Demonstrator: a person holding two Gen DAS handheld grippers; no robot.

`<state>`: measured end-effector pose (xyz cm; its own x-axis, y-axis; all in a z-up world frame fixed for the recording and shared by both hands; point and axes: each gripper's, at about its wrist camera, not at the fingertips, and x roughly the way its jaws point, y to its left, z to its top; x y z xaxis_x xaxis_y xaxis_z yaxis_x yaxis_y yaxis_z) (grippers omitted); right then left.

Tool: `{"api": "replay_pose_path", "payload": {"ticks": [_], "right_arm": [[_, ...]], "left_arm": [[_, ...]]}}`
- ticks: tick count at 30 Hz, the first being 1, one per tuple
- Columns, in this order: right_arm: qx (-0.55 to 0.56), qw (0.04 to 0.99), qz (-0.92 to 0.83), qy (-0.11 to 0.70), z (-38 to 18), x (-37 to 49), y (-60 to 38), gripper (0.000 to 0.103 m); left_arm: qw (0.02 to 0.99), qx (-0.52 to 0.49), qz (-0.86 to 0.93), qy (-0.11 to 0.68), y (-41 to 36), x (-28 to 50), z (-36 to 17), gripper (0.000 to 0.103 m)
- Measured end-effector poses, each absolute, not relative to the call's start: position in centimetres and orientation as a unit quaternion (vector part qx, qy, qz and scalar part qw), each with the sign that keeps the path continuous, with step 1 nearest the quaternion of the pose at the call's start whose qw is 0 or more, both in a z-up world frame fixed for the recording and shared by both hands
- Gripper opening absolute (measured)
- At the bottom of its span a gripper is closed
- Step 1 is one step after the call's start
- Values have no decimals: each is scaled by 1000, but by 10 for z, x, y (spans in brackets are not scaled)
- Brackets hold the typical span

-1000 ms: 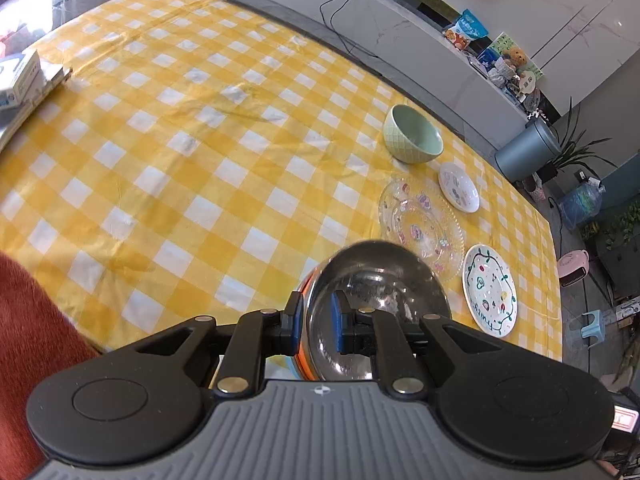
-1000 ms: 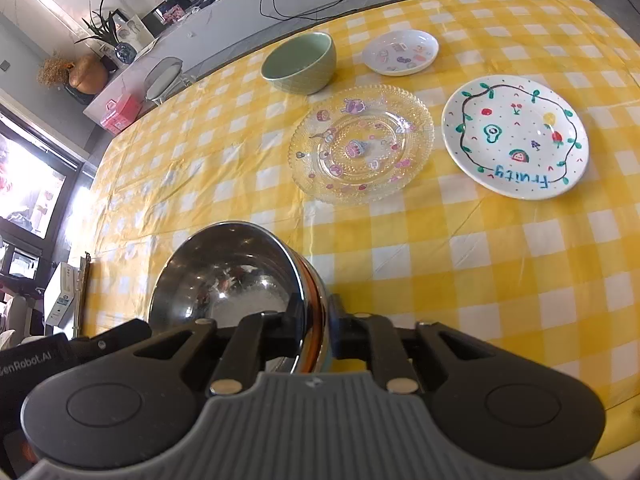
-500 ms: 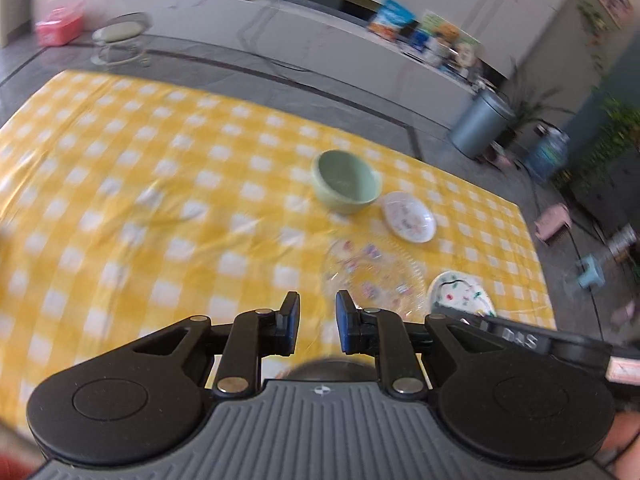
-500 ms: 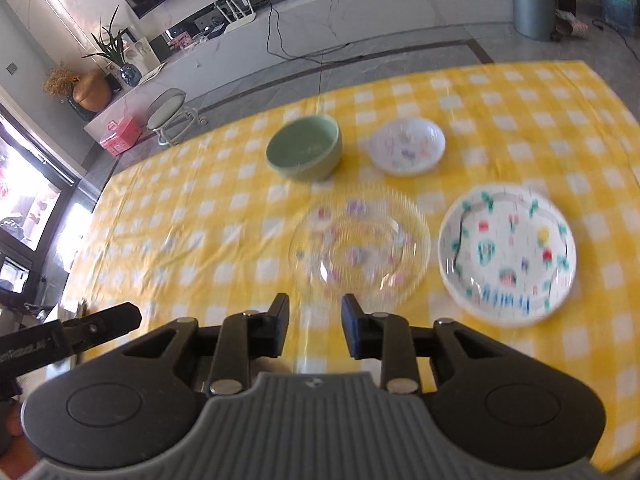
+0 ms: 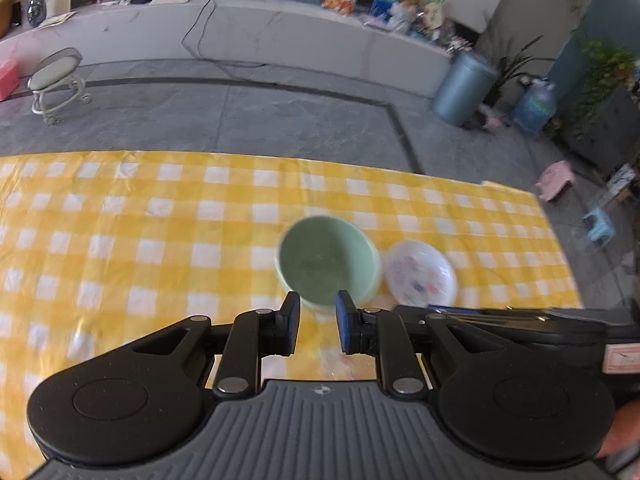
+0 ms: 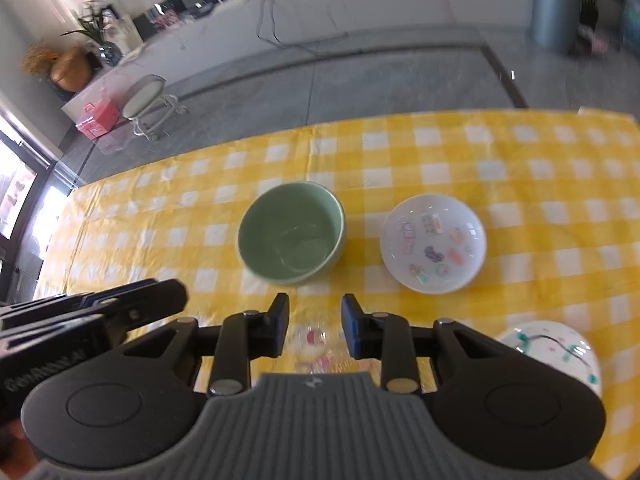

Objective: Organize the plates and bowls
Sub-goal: 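Grip the pale green bowl rim with both tools and lift it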

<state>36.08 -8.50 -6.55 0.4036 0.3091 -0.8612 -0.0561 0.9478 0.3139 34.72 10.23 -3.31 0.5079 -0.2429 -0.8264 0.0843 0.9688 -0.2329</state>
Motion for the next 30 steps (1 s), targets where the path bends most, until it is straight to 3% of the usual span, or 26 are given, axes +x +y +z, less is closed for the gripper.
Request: {"api": "replay_pose_path", "payload": {"ticks": [6,13,18,22,30], "right_arm": [[107,818,93,558,-91,408,-78,28],[119,799,84,584,-117,436,-73,15],[124,792,86,592,-129,442,-74,9],[126,792,85,592,-130,442,-74,8],[132,789,78,595,-124,434,-76,7]], "left_arm": [[845,-81,-68,524,108,389,-70,21],[827,-121,-70,544,114,409,-97,21],[823,-115,-74,552,107,419,-104,18],[822,-97,-64,558,102,419,-106,9],[822,-98,-57,559,104,407,-96,8]]}}
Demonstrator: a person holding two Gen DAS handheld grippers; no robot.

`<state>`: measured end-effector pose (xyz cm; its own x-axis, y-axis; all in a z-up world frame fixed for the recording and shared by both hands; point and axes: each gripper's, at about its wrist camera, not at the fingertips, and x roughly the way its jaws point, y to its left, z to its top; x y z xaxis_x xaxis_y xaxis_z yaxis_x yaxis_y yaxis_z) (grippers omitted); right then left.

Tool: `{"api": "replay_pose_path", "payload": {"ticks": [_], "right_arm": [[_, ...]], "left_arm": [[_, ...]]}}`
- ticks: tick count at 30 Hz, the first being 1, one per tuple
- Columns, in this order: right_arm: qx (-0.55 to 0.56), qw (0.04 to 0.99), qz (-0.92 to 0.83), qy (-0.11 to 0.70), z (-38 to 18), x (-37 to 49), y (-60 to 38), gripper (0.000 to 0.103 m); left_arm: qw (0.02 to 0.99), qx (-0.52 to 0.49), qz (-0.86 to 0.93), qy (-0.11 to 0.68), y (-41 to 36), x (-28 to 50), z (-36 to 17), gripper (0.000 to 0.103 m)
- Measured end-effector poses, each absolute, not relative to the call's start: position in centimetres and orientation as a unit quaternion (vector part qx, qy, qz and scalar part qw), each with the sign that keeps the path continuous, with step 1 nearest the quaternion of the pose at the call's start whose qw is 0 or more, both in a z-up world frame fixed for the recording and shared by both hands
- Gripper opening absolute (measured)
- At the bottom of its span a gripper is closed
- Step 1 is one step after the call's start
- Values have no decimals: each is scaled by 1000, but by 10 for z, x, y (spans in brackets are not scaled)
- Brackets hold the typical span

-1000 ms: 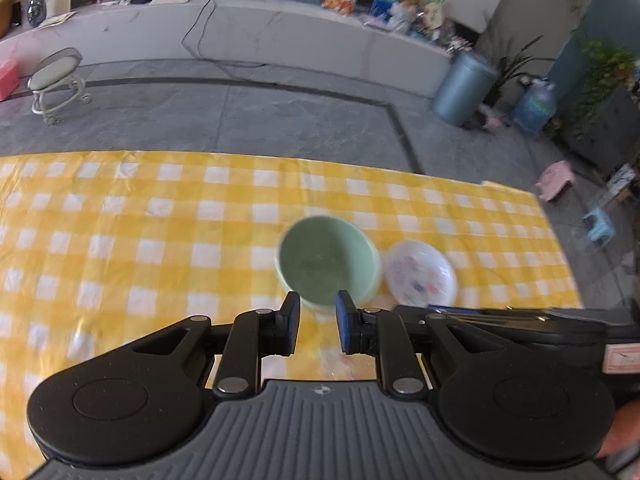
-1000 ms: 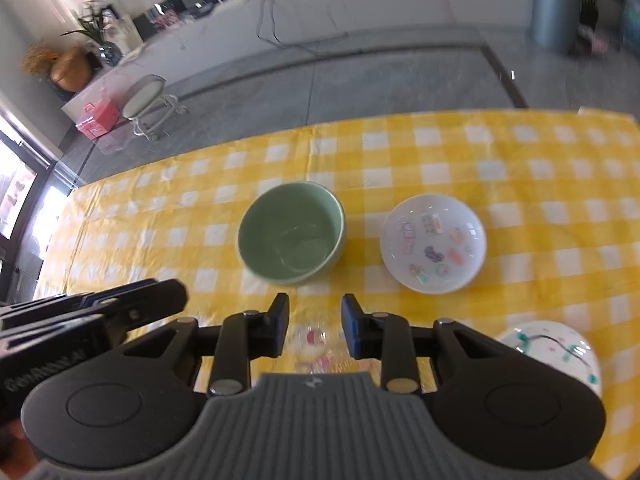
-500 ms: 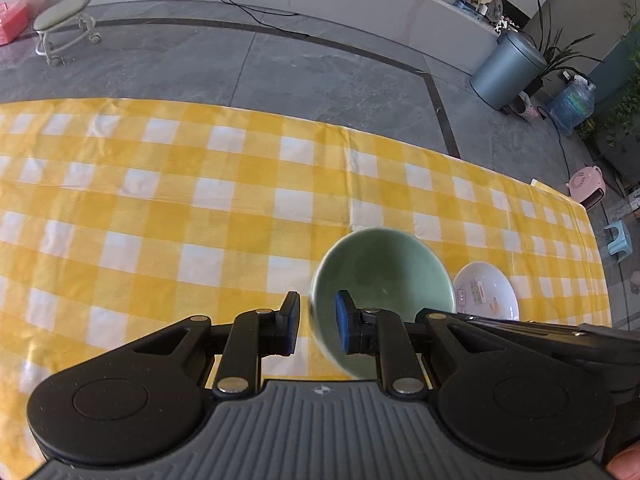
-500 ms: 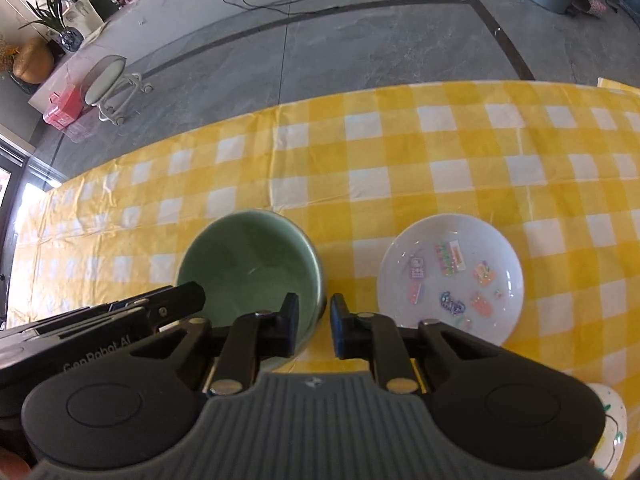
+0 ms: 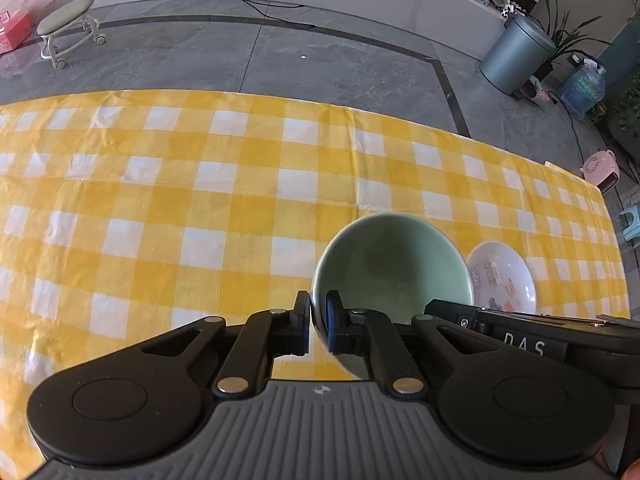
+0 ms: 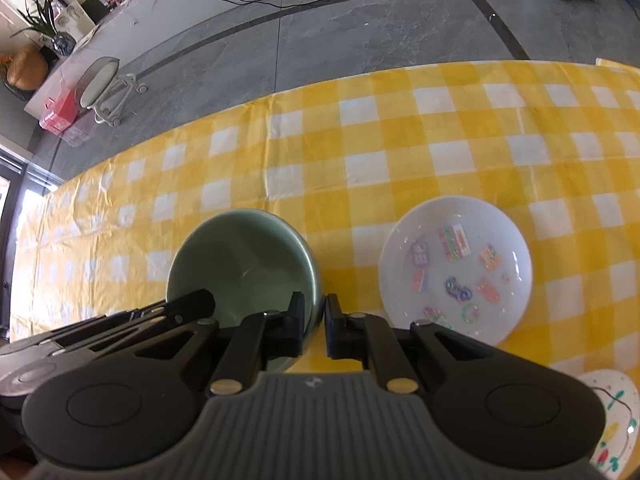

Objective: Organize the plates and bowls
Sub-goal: 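Grip the pale green bowl rim with both tools and lift it, then carry the green bowl over the stacked bowls and lower it inside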

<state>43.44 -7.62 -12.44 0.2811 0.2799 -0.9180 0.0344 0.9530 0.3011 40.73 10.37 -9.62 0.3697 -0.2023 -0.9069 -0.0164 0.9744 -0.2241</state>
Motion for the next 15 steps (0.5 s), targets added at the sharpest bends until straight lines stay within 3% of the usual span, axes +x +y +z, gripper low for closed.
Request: {"api": "replay_pose_path", "payload": {"ticks": [15], "right_arm": [[134,793,105,585,-41,341,-75,6]], "left_arm": [[823,-121,-25,554,114,317,-14,6]]}}
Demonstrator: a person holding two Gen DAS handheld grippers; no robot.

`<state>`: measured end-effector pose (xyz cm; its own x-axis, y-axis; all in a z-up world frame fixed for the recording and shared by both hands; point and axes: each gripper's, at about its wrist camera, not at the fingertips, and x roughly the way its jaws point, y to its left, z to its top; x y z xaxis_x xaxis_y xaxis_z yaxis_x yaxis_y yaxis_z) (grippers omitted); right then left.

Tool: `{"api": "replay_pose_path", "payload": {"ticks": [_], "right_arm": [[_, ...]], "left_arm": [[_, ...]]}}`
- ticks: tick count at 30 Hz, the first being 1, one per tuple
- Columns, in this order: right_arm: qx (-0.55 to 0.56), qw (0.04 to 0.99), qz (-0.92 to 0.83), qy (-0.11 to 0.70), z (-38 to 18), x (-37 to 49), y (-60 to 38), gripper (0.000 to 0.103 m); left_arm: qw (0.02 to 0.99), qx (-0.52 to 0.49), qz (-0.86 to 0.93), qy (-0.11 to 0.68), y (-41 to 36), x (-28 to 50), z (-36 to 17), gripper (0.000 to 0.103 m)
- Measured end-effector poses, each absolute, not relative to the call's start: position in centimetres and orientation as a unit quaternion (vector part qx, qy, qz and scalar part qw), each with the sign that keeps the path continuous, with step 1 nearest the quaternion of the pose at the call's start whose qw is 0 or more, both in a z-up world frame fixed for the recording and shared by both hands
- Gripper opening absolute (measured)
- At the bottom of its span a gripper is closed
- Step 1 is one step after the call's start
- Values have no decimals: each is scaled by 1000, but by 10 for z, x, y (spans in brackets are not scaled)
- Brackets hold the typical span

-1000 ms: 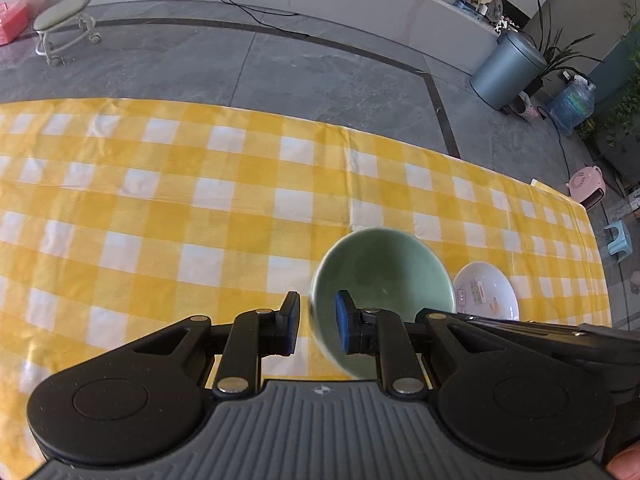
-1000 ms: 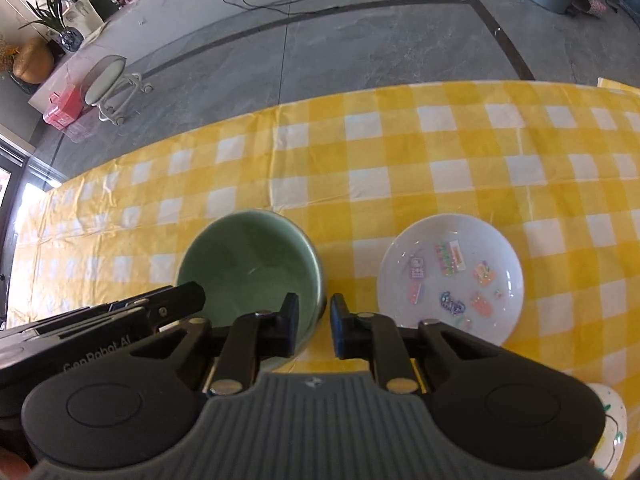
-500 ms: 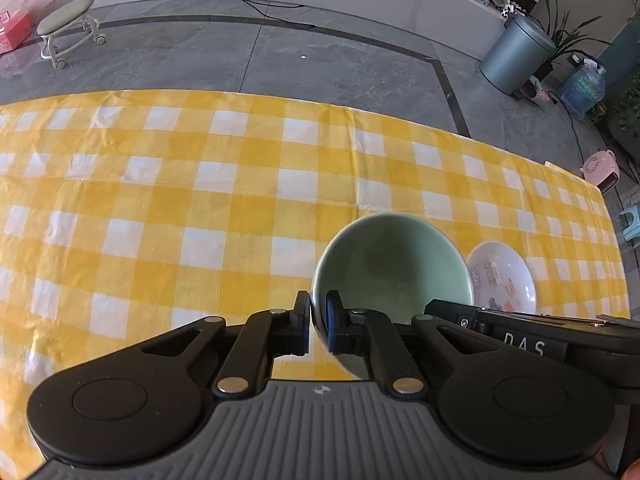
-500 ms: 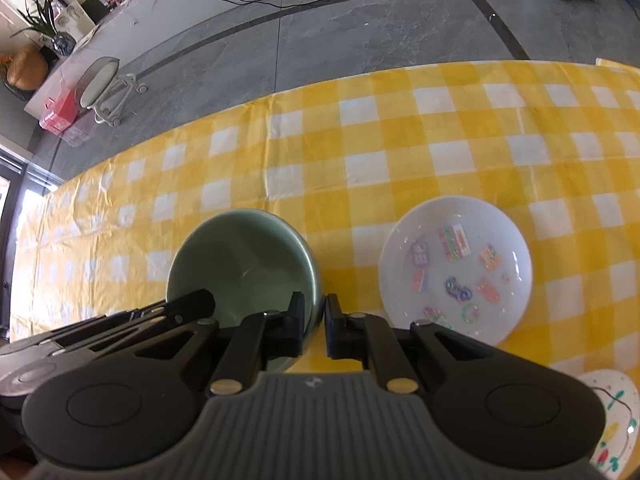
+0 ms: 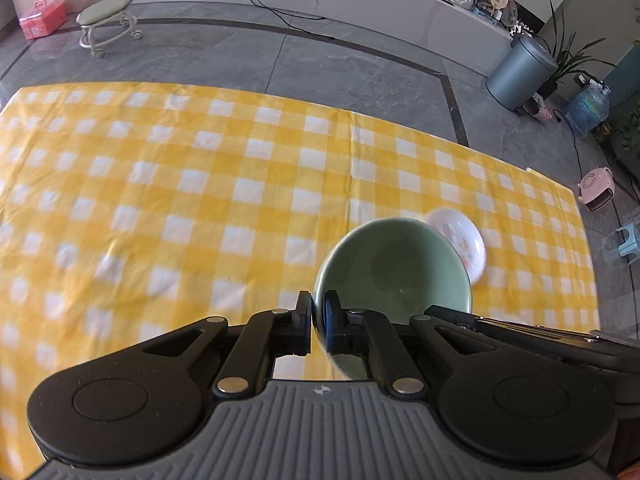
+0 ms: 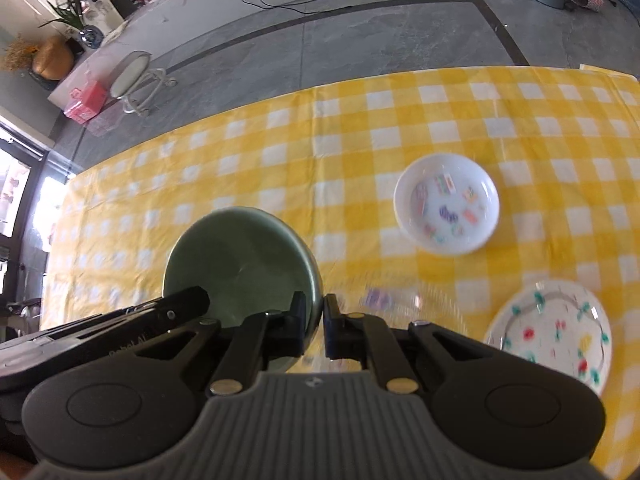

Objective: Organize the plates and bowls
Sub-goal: 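Carry the green bowl over the stacked bowls and lower it inside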

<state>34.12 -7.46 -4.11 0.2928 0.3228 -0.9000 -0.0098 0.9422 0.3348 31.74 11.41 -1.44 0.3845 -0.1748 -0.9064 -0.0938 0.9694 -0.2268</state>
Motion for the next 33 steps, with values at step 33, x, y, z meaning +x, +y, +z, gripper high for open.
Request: {"api": "replay_pose_path", "payload": {"ticks": [33], "right_arm": [[141,768,157,605,-47,118,-79,6]], "left_arm": [[791,-103,-21,602,116,123,-21,8]]}}
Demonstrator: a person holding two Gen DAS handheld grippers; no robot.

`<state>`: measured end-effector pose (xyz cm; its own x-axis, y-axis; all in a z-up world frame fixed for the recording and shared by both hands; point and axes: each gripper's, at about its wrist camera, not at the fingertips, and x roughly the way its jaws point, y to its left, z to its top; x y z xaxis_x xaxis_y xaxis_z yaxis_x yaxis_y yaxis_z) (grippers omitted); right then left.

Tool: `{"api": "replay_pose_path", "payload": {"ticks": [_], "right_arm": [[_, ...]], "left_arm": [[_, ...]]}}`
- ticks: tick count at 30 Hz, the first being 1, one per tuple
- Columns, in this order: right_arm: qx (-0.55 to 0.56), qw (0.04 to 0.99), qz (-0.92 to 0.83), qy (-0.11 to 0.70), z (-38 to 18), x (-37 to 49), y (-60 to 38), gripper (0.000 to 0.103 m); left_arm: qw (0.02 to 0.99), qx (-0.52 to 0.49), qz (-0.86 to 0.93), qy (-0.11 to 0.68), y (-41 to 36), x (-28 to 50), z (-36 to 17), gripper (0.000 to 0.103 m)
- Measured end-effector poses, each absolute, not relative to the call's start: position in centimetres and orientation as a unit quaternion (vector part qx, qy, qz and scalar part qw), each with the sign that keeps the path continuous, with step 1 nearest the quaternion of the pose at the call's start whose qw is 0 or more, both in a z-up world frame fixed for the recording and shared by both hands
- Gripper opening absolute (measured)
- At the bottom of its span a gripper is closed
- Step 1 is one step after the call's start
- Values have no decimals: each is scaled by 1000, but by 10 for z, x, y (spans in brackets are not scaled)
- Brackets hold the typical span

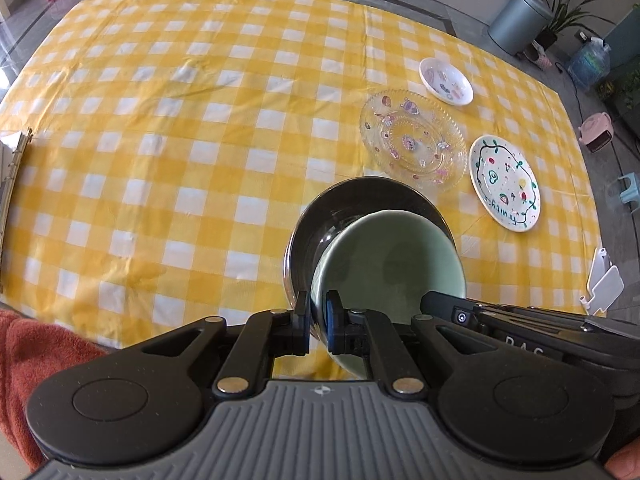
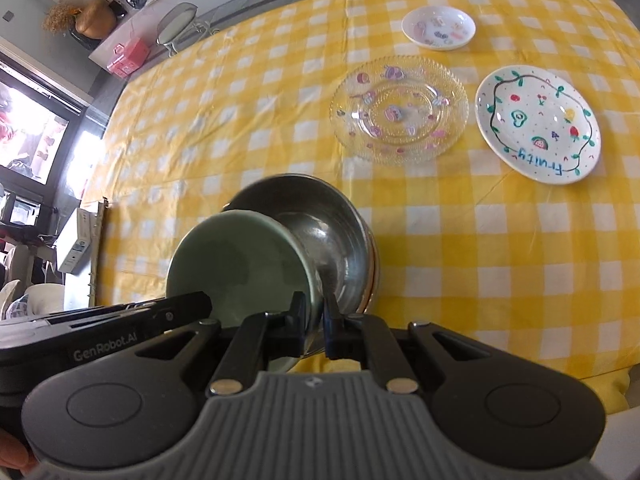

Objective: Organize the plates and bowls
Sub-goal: 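Carry the green bowl over the stacked bowls and lower it inside, then open both tools and withdraw from the green bowl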

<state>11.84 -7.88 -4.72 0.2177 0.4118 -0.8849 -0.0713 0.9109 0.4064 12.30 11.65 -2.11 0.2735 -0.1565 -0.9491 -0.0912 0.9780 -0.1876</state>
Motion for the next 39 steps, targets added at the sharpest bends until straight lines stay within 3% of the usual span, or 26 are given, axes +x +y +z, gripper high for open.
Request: {"api": "replay_pose_path", "payload": {"ticks": [27,31,34,39], "right_arm": [[109,776,128,608,-73,138,-69,5],[106,775,130,609,-71,139,-68,9],[102,780,136,603,-65,138,-66,21],[80,796,139,584,-49,136,-64,27]], "left_arm": [[771,-98,-12,629,112,152,-45,9],[770,-112,-10,628,116,153,-41,10],[778,-118,-13,616,118,154,-34,10],[789,-124,-15,601,120,153,-19,11]]}}
